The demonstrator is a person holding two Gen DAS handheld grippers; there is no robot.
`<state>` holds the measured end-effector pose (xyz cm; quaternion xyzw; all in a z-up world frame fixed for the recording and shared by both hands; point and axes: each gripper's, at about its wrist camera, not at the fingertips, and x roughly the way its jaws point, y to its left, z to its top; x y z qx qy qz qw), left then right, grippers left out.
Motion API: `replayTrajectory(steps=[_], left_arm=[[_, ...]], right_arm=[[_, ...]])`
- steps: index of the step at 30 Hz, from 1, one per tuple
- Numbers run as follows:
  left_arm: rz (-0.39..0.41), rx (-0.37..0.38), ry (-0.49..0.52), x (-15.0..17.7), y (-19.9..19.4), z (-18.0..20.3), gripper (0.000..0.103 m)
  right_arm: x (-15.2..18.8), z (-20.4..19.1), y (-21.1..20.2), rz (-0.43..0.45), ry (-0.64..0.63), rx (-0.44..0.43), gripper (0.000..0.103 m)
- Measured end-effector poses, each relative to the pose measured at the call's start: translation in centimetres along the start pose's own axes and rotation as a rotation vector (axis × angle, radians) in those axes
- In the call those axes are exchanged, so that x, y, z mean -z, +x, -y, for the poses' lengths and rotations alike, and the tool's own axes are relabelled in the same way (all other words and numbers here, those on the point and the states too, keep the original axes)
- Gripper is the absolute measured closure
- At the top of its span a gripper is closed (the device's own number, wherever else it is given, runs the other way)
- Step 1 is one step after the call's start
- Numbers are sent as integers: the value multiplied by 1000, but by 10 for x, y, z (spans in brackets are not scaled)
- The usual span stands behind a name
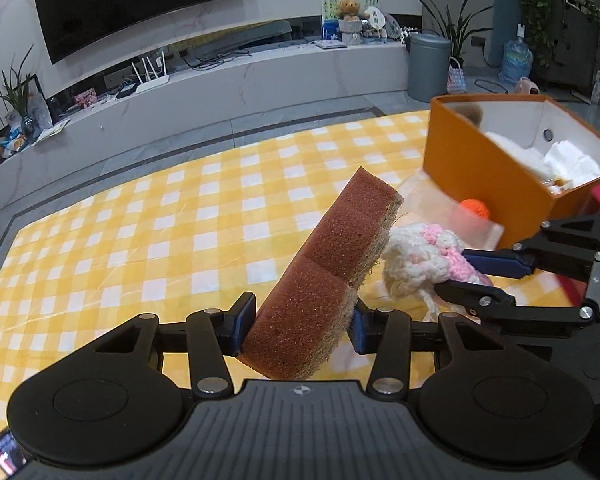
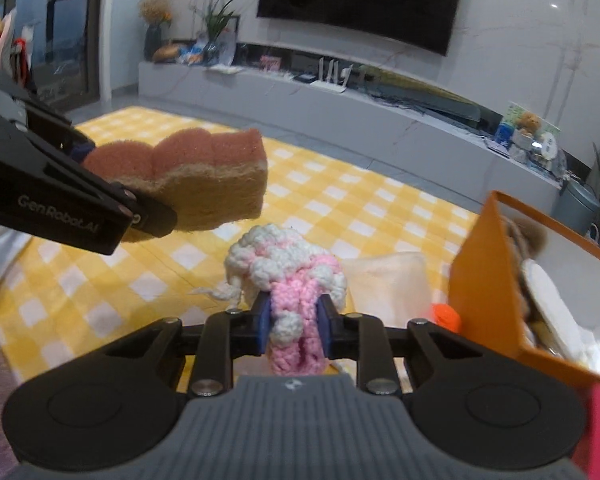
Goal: Organize soft objects
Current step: 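Carry sponge with left tool while right tool carries pink pouch to orange box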
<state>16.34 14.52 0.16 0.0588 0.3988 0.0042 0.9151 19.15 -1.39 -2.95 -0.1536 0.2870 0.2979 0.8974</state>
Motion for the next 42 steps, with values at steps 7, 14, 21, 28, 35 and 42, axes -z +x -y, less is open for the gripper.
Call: replayTrajectory(steps=[7,14,21,28,35,42], left_arm=[[43,28,-16,1,-36,29,50],[96,94,-35,-4,-67,60,50],[137,248,-102,-27,-81,83,50],[137,347,-75,-72,-57,123,50],[68,435,-95,-119,-2,161,50],[-13,469,-129,-146,63,190,50]], right_arm=[[17,21,-65,53,86,41,80],[25,41,-129,129,99,86,80],[26,83,-178,172,120,155,80],[23,147,-192,154,187,219,80],[18,219,-165,92,272,254,80],[18,281,-107,-11,370,235,80]])
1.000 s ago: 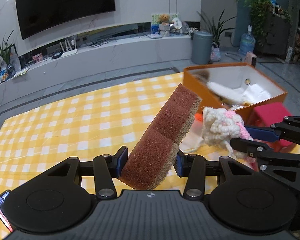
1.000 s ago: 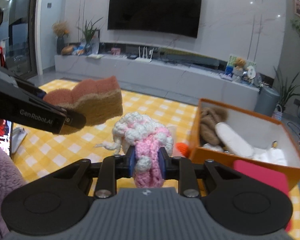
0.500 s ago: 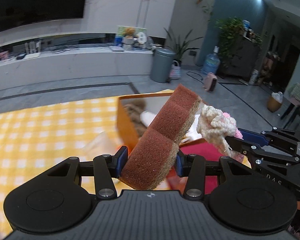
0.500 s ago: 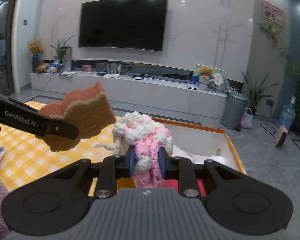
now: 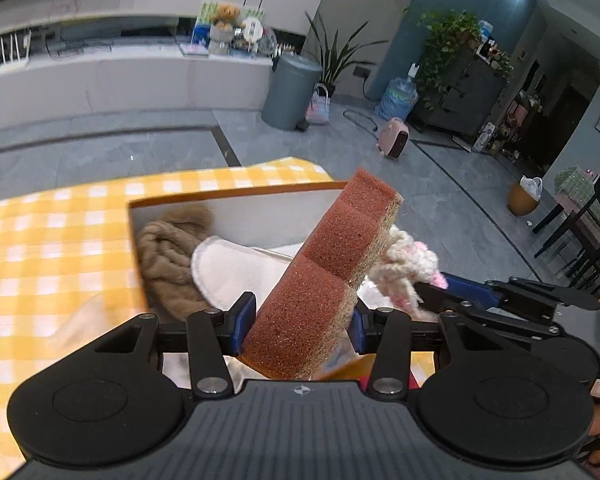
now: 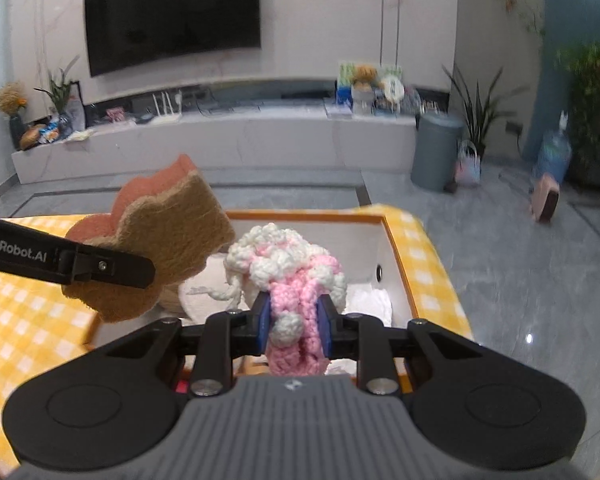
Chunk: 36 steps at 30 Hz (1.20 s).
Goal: Organize soft objects
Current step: 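Carry sponge with left tool while right tool carries pink pouch to orange box, then release sponge from left tool while right tool releases pink pouch into box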
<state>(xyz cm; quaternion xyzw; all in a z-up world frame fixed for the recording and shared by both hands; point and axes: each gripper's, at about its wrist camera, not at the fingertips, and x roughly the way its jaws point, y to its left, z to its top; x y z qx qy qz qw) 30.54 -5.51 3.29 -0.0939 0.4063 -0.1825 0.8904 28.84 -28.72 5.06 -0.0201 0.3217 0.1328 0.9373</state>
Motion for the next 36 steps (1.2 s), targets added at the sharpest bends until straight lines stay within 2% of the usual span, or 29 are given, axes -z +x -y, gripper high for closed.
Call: replayTrajectory(steps=[7,9,14,17,23,25,27,31,32,34,36], left_arm=[[-72,21,-59,-7,62,-6,50],[-87,34,-83,-8,75,-11,50],[-132,127,-220,-12,100,-27,50],[-155,129,-252,-9,111,-33,50],[-160,103,-255,-6,109,-41,47],[-149,72,-225,-8,102,-38,38],[-121,46,-193,-8,91,-36,30],[-81,-8,-132,-9,72,-32,30],[-71,-24,-114,-10,70,-30,31],[-47,-64,-69,-9,63,-24,42],[-31,-101,-22,-7,60,-18,62]], right_arm=[[-5,24,74,-138,28,20,79],[-4,29,87,-167,28,34,79],[-4,36,113,-214,13,56,78],[-2,35,120,-226,-20,76,76],[1,33,127,-242,-40,83,68],[0,32,125,-240,-39,83,61],[-1,32,122,-234,-42,85,60],[-3,30,114,-220,-46,83,59],[-3,29,112,-214,-49,84,59],[-5,28,107,-201,-56,85,59],[-6,26,102,-185,-64,89,59]])
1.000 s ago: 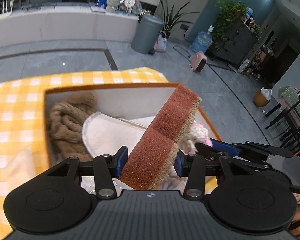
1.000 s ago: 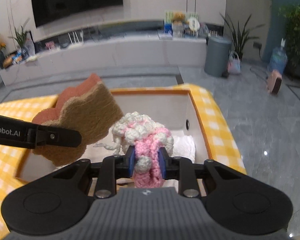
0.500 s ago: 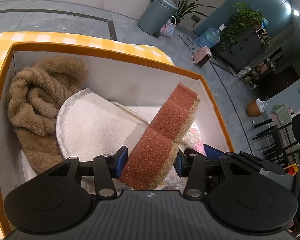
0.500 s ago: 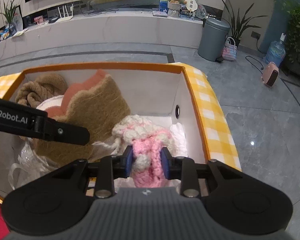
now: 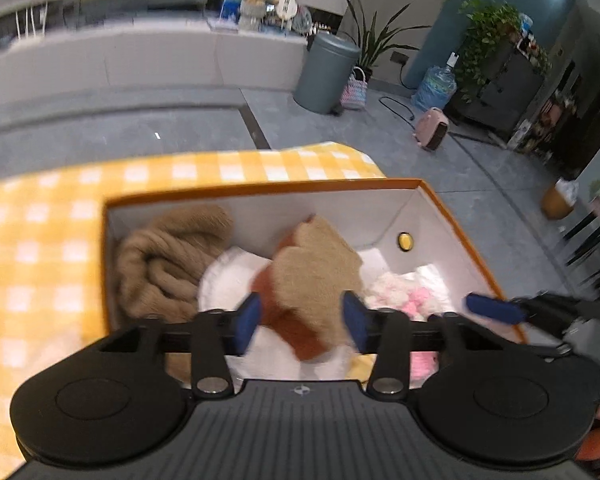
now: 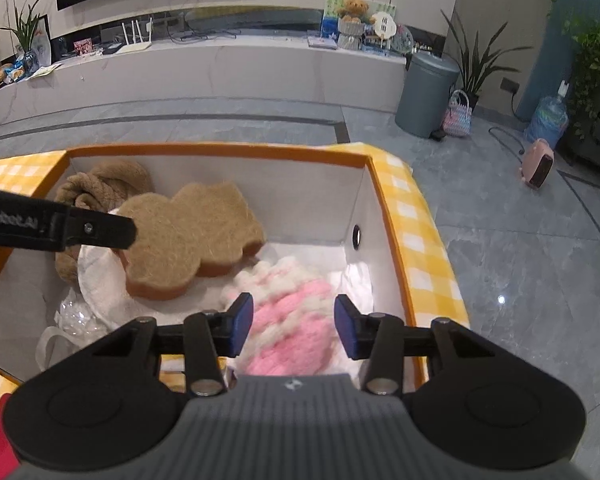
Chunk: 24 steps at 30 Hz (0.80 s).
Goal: Organize soft objects
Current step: 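Release sponge from left tool while right tool releases pink pouch into box, then withdraw both tools back toward the clear plastic bag on the table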
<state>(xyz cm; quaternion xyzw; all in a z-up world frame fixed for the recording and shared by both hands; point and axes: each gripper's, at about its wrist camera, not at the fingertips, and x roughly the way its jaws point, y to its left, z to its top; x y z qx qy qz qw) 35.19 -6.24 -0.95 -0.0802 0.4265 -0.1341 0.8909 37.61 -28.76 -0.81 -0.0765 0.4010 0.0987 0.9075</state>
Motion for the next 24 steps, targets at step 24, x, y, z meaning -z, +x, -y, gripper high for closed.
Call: replayTrajectory(steps=[24], left_arm=[[175,4,127,36,-79,24,54]], right_arm=[[3,-17,-54,67,38,-53,66]])
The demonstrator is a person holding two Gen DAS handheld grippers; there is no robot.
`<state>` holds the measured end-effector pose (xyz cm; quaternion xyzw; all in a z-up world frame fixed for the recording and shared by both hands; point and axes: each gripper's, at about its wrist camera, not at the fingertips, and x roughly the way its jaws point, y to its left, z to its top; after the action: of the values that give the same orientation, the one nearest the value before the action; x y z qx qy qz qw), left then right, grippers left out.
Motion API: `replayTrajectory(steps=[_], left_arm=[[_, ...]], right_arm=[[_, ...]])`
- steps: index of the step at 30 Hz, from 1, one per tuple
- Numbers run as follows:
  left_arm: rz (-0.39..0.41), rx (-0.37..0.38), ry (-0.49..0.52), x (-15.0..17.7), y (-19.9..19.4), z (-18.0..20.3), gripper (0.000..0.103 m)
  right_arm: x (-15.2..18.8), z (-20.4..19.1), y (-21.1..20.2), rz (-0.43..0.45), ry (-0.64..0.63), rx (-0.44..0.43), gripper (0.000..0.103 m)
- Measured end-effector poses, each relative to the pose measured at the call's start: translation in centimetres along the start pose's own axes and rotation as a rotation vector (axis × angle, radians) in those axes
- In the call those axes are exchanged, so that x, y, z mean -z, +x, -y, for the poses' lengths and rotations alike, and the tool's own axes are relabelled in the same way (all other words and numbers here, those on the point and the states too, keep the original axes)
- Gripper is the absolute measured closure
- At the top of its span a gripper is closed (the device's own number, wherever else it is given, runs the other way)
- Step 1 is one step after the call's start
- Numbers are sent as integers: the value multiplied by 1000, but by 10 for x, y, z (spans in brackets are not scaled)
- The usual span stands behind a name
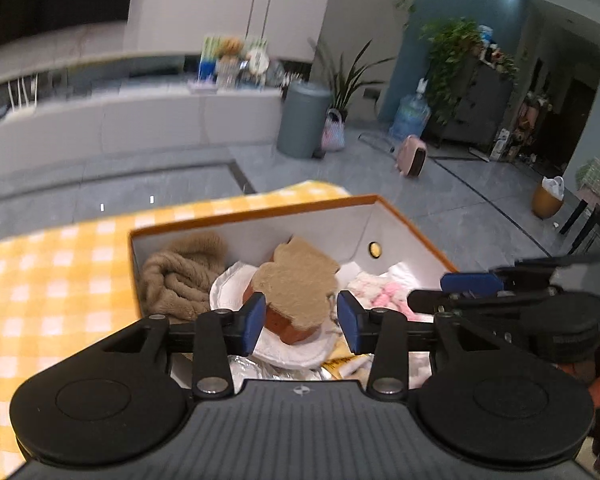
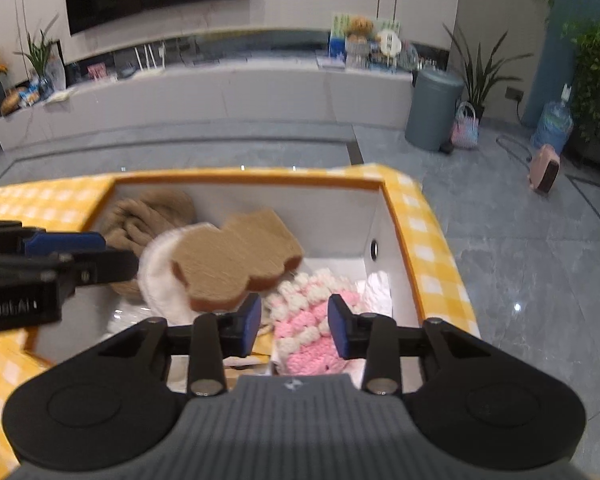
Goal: Organize soft objects
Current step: 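Withdraw both tools back toward the clear plastic bag on the table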
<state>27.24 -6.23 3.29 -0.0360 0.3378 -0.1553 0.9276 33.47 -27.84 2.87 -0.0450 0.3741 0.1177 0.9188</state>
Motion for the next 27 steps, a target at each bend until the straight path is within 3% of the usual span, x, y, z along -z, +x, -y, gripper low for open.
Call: replayTrajectory(steps=[6,13,22,27], left_arm=[[57,-20,76,14,-48,21,54],[118,-36,120,39,-91,32,50],[121,-50,132,86,-125,25,42],[103,-60,87,112,-136,8,41]], right_arm=[[14,-15,-57,102,11,5,53],[66,-38,-115,227,59,64,37],[129,-70,-147,272,157,82,30],[152,-91,-152,285,178,96,29]])
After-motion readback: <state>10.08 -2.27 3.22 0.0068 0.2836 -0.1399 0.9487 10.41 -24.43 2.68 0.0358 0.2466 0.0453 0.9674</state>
